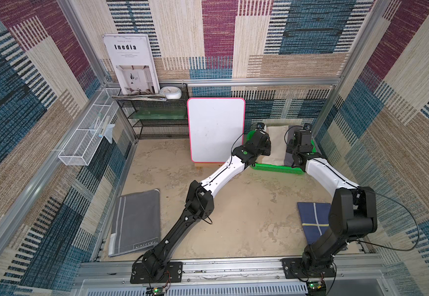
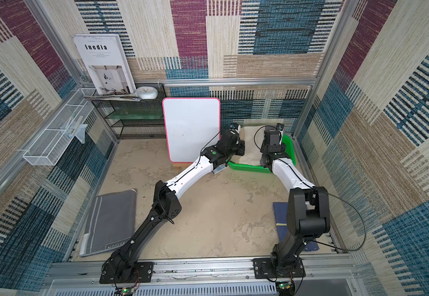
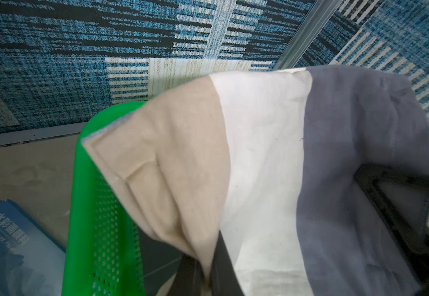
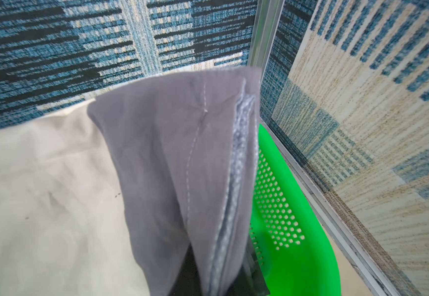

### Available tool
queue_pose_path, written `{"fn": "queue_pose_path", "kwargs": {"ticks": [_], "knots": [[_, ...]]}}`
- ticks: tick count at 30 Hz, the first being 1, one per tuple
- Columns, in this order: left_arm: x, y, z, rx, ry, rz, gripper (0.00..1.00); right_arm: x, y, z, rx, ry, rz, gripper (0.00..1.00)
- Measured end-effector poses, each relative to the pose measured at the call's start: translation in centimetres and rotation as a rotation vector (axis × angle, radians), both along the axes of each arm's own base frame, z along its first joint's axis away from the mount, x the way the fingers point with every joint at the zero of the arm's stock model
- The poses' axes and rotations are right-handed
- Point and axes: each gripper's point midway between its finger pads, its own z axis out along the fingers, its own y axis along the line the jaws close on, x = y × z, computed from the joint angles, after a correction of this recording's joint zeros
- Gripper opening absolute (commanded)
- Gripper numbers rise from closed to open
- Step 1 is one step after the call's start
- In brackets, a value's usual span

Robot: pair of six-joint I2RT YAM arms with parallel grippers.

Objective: Put the folded pillowcase in the basket
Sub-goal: Place the pillowcase in the basket.

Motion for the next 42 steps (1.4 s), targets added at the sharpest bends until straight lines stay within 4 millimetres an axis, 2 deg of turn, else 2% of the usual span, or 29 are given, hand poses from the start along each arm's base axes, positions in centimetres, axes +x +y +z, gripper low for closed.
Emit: {"fn": "queue_pose_path", "kwargs": {"ticks": [6, 13, 18, 24, 32, 34, 37, 38, 39, 42], "knots": [[1.5, 0.3, -1.8, -0.009, -0.003, 0.005, 0.0, 1.4, -0.2, -2.7, -0.013, 0.057, 0.006, 0.0], [1.0, -0.8, -2.6, -0.021, -0.002, -0.026, 0.0, 1.8, -1.0, -5.0, -0.036, 0.106, -0.02, 0.0], [1.3, -0.9, -4.3, -0.014, 0.016, -0.024, 0.0, 2.5, -1.3, -6.8, -0.031, 0.139, -0.025, 0.0], [1.4, -1.1, -5.6, -0.012, 0.026, -0.022, 0.0, 3.3, -1.5, -8.1, -0.023, 0.158, -0.03, 0.0], [1.6, -1.1, -5.9, -0.019, 0.026, -0.016, 0.0, 4.4, -1.8, -9.0, -0.003, 0.175, -0.032, 0.02], [1.6, -1.2, -5.8, -0.02, 0.024, -0.016, 0.03, 4.6, -1.9, -9.5, 0.003, 0.185, -0.034, 0.04], [1.6, -1.2, -5.6, -0.025, 0.017, -0.017, 0.1, 4.4, -2.1, -9.8, 0.009, 0.196, -0.038, 0.15], [1.6, -1.2, -5.6, -0.026, 0.017, -0.017, 0.16, 4.5, -2.1, -9.8, 0.013, 0.196, -0.036, 0.26], [1.6, -1.2, -5.6, -0.025, 0.016, -0.017, 0.25, 4.5, -2.1, -9.9, 0.018, 0.195, -0.036, 0.36], [1.8, -1.1, -5.4, -0.021, 0.01, -0.012, 0.47, 4.5, -2.2, -9.9, 0.019, 0.195, -0.037, 0.53]]}}
